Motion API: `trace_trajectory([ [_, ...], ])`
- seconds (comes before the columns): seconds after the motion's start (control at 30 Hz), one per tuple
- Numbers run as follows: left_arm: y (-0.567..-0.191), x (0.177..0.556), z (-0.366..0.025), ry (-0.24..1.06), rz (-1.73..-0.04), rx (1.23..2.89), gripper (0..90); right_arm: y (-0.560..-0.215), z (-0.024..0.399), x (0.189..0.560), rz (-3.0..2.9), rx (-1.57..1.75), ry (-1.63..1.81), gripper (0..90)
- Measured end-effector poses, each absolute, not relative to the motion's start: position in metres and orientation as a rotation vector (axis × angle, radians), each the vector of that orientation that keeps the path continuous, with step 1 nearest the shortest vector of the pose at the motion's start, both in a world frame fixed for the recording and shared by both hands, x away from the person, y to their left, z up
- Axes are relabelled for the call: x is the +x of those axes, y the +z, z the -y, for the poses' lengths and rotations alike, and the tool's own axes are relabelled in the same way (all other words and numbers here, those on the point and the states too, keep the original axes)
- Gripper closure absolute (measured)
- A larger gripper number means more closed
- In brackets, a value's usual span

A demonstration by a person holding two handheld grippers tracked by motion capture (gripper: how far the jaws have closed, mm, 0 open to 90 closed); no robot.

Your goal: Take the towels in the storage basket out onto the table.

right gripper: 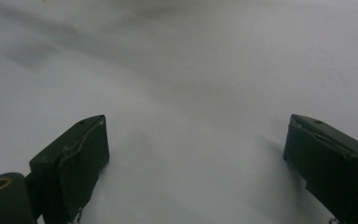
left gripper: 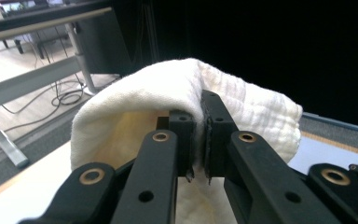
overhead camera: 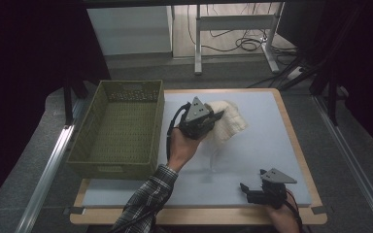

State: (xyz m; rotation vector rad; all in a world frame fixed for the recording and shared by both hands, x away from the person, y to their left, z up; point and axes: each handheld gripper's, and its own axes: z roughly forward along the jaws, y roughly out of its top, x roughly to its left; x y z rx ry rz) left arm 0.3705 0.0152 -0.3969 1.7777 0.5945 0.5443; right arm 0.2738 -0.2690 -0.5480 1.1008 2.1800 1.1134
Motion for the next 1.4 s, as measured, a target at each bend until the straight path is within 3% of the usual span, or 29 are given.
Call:
trace_trajectory([
  [0.9, -0.508, 0.378, 0.019, 0.341, -0.676, 1.953, 79.2, -0.548, 0.269, 0.274, -2.181, 1.101, 1.114, 6.8],
  [1.0, -0.519, 0.377, 0.022, 0.314, -0.692, 1.986, 74.0, -0.548, 0.269, 0.274, -2.180, 1.101, 1.113, 6.7],
  [1.17, -0.520, 0.372, 0.019, 0.330, -0.704, 1.975, 50.2, -0.548, 0.269, 0.274, -2.181, 1.103, 1.115, 6.8],
  [1.27, -0.512, 0.366, 0.010, 0.348, -0.707, 1.949, 41.4, -0.548, 0.269, 0.274, -2.180, 1.100, 1.112, 6.8],
  [1.4, -0.502, 0.359, -0.004, 0.363, -0.709, 1.919, 37.2, -0.548, 0.269, 0.274, -2.180, 1.101, 1.114, 6.8],
])
